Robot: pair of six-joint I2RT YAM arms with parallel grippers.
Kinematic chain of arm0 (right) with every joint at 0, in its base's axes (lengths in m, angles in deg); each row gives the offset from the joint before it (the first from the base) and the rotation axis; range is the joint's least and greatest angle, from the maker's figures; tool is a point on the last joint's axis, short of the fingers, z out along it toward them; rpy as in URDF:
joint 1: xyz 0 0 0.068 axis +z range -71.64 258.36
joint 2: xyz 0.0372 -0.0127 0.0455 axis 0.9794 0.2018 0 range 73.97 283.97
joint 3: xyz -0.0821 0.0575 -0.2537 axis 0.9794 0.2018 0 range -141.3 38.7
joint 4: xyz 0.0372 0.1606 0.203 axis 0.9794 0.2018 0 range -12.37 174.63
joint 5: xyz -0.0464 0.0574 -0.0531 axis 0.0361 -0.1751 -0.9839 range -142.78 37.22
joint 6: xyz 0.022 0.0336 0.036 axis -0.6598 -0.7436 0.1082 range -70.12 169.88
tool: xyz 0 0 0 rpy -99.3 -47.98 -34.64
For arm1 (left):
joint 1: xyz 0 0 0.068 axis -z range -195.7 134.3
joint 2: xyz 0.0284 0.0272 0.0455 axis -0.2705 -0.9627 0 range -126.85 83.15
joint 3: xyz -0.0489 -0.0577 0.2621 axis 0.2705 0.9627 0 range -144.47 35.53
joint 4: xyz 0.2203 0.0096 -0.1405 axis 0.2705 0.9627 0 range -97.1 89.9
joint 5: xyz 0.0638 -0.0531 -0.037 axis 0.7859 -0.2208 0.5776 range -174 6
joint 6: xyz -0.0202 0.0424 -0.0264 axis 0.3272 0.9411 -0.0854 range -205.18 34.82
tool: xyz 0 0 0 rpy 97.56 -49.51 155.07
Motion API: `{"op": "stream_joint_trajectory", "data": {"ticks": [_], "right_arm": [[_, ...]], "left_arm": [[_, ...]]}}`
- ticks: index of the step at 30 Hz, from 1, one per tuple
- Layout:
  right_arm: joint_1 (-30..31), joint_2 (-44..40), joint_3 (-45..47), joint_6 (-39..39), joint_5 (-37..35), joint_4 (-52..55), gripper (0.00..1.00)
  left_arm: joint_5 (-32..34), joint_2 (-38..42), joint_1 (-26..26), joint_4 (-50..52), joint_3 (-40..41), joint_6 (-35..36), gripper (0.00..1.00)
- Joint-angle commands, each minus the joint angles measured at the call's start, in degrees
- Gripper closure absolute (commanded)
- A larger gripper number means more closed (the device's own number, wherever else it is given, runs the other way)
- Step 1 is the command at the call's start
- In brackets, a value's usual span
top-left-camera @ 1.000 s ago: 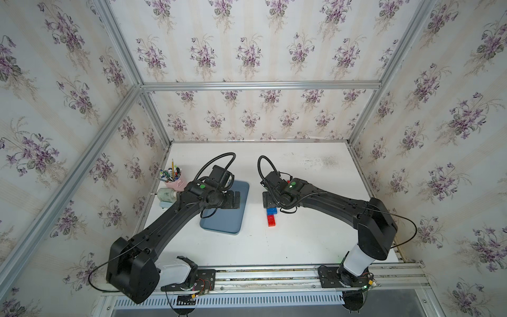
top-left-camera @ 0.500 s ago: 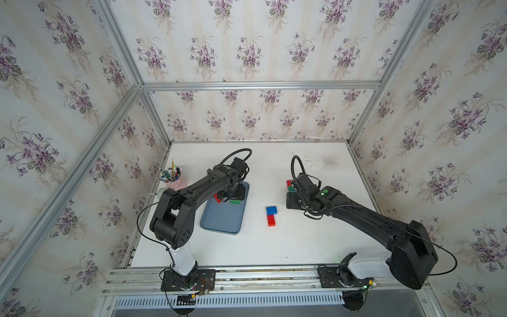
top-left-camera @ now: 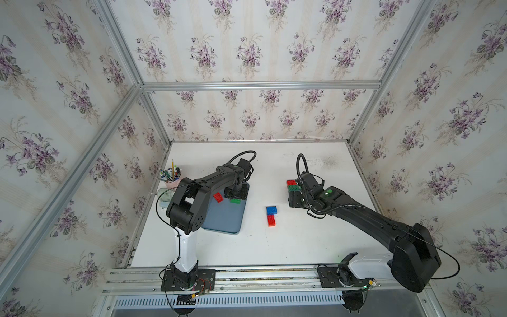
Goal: Assemble a rectangle with lego
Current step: Pick up the lego brick from the center of the board.
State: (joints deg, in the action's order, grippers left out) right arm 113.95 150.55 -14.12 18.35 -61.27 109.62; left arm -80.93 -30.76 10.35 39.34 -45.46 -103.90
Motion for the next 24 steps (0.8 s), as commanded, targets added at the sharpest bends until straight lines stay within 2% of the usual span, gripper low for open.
{"op": "stream_joint_trajectory", "data": {"ticks": [1,8,10,12,13,18,20,22,24], "right_arm": [[-0.1,0.6,-0.8,1.0,0.3,-1.0,0.19],[-0.3,1.8,-2.5,1.3,0.4,-0.4,0.19],[-0.3,1.8,-2.7,1.1,0.3,0.0,0.19],[-0.2,1.6,-3.0,1.1,0.0,0.3,0.19],[-0.2,1.5,-2.9,1.0,-0.2,0.4,0.19],[-1.2,0.9,-2.4,0.6,-1.4,0.4,0.19],[-2.2,0.9,-2.0,-0.2,-2.0,-0.1,0.19],[-4.0,0.8,-1.3,-1.0,-2.5,-0.5,0.19],[-8.9,0.8,-0.7,-2.7,-2.7,-0.3,0.19]], "left_arm": [[1.8,-0.2,-0.4,-0.5,0.3,0.2,0.33],[-0.8,-1.9,-0.5,-2.8,0.9,0.3,0.35],[-1.1,-2.2,-0.4,-3.3,1.1,0.1,0.46],[-0.4,-1.5,-0.4,-3.1,1.3,-0.7,0.63],[0.1,-0.6,-0.3,-2.8,1.7,-1.2,0.65],[5.2,8.1,3.0,2.3,2.9,-5.2,0.63],[7.8,12.5,6.4,5.5,2.4,-7.7,0.62],[7.7,15.3,10.2,7.0,1.3,-10.4,0.62],[6.1,16.3,14.6,6.7,-0.3,-13.6,0.61]]}}
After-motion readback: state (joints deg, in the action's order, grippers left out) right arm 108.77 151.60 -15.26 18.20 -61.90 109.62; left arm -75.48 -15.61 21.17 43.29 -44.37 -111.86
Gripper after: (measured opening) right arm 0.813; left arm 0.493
